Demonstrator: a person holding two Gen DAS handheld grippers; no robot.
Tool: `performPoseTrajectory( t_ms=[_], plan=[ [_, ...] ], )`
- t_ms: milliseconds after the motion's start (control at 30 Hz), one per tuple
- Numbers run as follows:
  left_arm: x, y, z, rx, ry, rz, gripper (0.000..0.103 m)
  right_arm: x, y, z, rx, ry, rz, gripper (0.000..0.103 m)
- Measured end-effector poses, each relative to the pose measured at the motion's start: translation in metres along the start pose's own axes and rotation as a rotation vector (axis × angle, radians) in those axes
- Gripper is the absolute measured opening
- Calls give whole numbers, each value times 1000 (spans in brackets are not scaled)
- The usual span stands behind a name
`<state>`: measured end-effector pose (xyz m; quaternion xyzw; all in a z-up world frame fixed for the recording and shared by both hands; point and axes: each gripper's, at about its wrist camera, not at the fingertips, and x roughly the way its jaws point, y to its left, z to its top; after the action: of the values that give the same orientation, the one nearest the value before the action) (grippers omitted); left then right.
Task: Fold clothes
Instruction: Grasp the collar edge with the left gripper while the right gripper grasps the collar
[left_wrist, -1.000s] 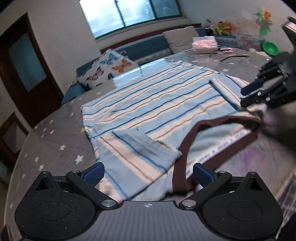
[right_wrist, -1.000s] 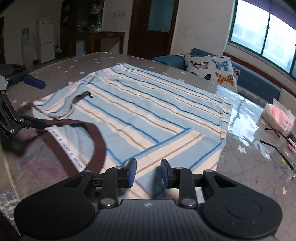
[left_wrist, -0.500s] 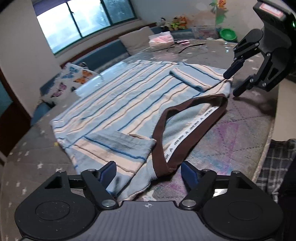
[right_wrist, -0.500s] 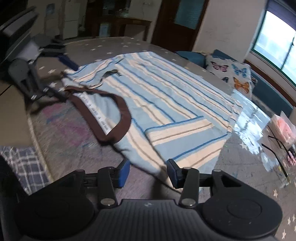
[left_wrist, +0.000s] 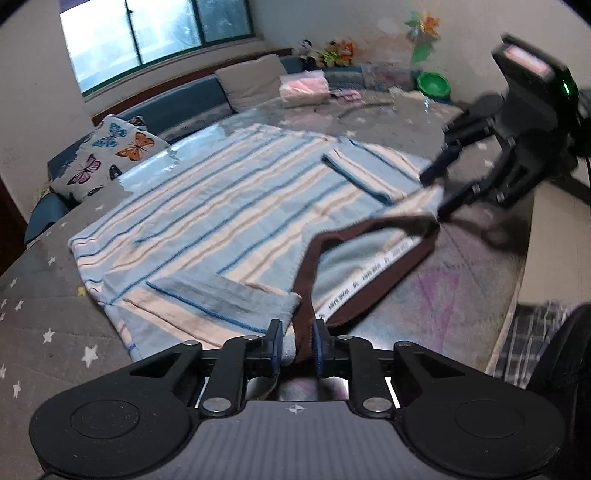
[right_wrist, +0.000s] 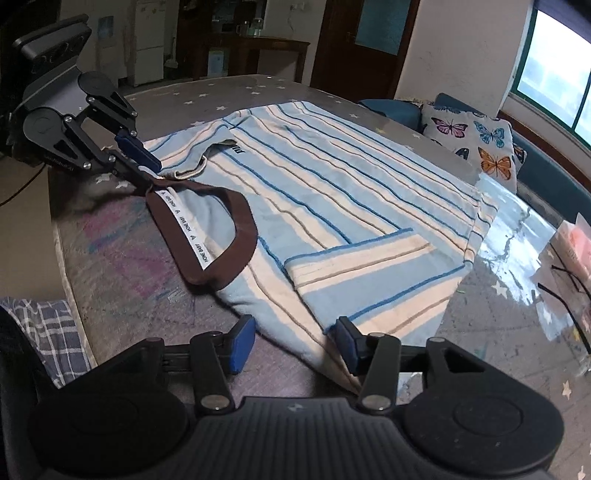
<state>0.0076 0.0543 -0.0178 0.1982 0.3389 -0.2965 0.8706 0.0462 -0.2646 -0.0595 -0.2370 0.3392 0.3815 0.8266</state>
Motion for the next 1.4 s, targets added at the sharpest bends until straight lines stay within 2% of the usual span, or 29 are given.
performPoseTrajectory(
  t_ms=[133,333,467,533,600,700,767,800,933,1133,1200,1267,1400],
  plan=[
    [-6,5,11,-28,-38,32,16,1,5,-1,-29,-15,13,51],
    [-7,10,20,-34,-51,49,16,6,-7,-3,48,-34,0,52],
    [-4,5,12,-28,-27,39,17,7,-16,-6,94,-40,11,42],
    [-4,3,7,-25,-13,39,19,6,-19,-8,105,-49,3,32],
    [-4,-2,3,-20,-8,46,21,6,-23,-7,120,-48,-23,17],
    [-6,-9,-3,10,-16,69,24,6,-24,-7,124,-49,-38,12],
    [-8,-13,-6,29,-15,98,40,6,-22,-6,120,-49,-41,9],
    [-9,-14,-8,41,-14,115,41,6,-21,-5,119,-49,-46,8],
    [-7,-16,-16,73,0,149,46,4,-20,-4,130,-55,-54,7],
    [0,-9,-23,82,20,161,47,-2,-21,4,152,-85,-73,6],
    [1,-5,-23,79,19,149,36,-6,-22,8,156,-100,-85,6],
    [2,-4,-24,74,22,145,10,-9,-21,11,162,-114,-95,6],
    [-8,-2,-24,13,-9,165,6,-15,-20,14,174,-146,-109,6]
  ],
)
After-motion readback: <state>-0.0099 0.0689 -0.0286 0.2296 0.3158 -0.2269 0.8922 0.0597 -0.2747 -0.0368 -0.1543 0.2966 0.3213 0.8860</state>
